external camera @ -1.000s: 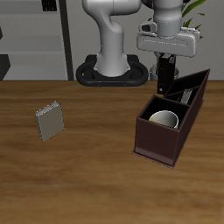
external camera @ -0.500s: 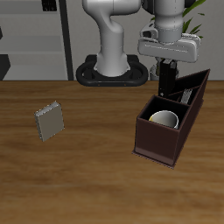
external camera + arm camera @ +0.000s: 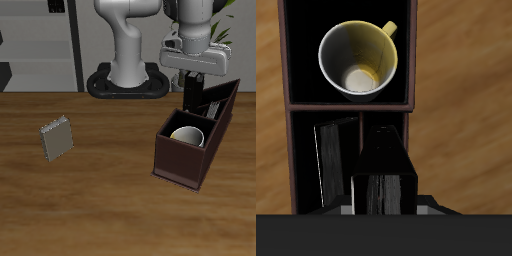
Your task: Place the white-yellow mug into the left desk caddy's right compartment and place the left black book into the left desk caddy's back compartment and place the right black book into the left desk caddy's front compartment
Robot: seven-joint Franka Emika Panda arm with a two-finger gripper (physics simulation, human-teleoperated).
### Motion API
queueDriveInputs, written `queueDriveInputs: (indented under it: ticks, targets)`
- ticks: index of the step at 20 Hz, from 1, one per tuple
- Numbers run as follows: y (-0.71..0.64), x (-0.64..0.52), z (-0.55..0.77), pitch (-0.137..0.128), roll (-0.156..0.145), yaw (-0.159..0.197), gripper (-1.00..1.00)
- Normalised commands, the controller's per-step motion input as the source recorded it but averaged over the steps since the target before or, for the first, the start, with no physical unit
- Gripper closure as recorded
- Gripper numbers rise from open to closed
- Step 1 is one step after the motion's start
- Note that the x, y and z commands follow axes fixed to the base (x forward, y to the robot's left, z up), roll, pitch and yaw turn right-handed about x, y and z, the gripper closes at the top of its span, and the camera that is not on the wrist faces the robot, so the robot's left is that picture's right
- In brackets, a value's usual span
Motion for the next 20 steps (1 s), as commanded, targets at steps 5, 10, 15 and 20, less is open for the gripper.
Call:
queueDriveInputs:
  ticks: [5,10,15,20]
  targets:
    - [0.02,0.09,-0.13,0.022,-0.002,0.001,1.00]
    - [0.00,0.06,-0.10,0.019,-0.004,0.002,1.00]
    - [0.04,0.01,-0.22,0.039,0.011,0.000,1.00]
    - [0.01,0.02,-0.11,0.030,0.013,-0.016,-1.00]
